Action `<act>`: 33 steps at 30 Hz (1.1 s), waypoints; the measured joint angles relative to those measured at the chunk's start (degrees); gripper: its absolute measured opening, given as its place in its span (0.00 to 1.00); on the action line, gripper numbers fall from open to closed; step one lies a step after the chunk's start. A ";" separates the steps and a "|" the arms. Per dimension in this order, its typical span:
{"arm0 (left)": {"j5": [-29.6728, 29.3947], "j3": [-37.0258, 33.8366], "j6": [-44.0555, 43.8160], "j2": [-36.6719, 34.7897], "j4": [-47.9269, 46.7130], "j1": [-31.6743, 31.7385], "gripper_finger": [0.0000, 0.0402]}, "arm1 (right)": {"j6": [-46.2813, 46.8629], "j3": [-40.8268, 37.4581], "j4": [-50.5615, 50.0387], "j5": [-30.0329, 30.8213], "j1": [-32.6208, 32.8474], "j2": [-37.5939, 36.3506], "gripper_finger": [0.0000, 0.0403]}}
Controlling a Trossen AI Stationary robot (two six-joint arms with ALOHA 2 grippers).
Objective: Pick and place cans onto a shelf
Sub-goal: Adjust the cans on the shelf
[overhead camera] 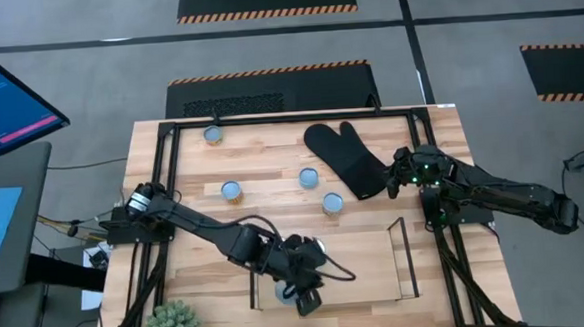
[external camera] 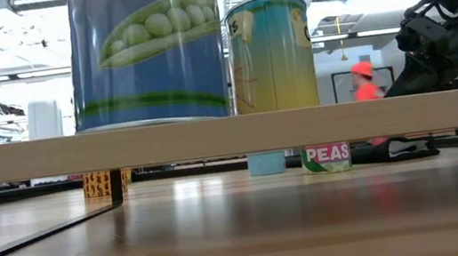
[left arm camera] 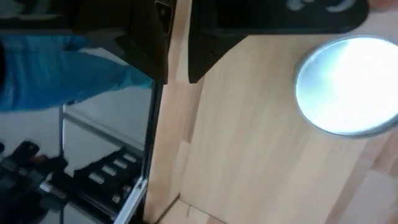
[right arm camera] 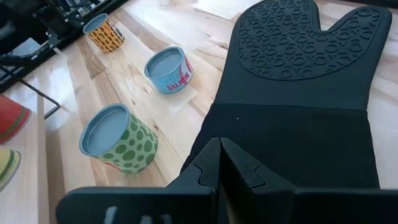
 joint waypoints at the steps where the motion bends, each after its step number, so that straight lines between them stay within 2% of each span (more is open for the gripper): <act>1: -0.35 0.73 0.38 0.79 0.71 -0.04 0.10 | 0.00 0.00 -0.05 -0.03 0.15 0.02 0.08; 6: -1.82 1.45 2.34 1.26 -0.69 -0.48 0.01 | -0.07 0.00 -0.36 -0.09 0.86 0.05 0.08; 10: -2.93 1.64 2.83 1.20 -2.01 -0.39 0.01 | -0.18 0.00 -0.48 -0.05 1.21 0.07 0.08; 13: -0.28 1.77 4.67 1.20 -1.86 -0.44 0.00 | -0.17 0.00 -0.78 -0.07 1.23 0.07 0.08; 17: -0.42 1.44 6.03 1.20 -3.28 -0.44 0.00 | -0.17 0.00 -1.10 -0.01 1.23 0.07 0.08; 24: -2.46 1.42 8.58 1.20 -10.83 -0.39 0.00 | -0.15 0.00 -1.74 0.03 1.21 0.07 0.08; 33: -3.56 1.42 17.92 1.20 -12.60 -0.42 0.00 | -0.15 0.00 -1.72 0.03 1.21 0.07 0.08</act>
